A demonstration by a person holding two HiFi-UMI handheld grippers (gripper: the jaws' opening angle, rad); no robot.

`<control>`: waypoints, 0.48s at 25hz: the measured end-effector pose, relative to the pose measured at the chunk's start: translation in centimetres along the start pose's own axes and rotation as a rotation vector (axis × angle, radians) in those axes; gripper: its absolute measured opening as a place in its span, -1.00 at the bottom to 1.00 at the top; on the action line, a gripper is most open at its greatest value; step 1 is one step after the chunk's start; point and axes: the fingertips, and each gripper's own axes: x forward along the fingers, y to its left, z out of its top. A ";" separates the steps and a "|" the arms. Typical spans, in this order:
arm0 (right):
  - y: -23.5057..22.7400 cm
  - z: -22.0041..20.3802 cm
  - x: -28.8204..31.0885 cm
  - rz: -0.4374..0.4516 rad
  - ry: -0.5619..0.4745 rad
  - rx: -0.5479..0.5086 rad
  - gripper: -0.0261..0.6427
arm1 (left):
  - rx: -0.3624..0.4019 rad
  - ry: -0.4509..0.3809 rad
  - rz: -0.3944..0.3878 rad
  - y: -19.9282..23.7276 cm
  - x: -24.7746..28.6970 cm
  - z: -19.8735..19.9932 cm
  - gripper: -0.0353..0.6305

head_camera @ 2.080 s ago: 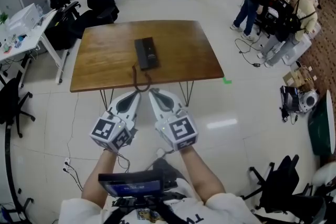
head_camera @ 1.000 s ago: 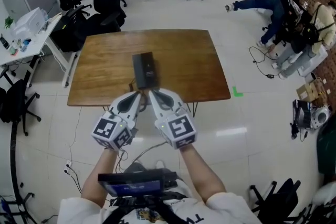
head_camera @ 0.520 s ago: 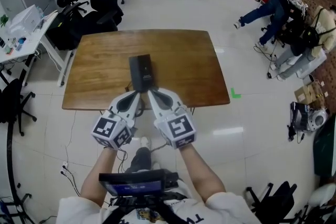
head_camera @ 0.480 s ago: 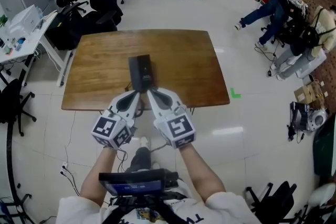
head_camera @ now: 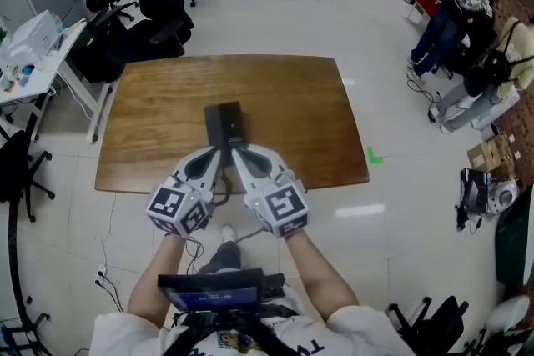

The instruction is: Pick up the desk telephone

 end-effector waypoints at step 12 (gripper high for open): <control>-4.0 -4.5 5.8 0.002 0.121 0.069 -0.51 | -0.112 0.126 0.007 6.5 4.3 -5.2 -0.45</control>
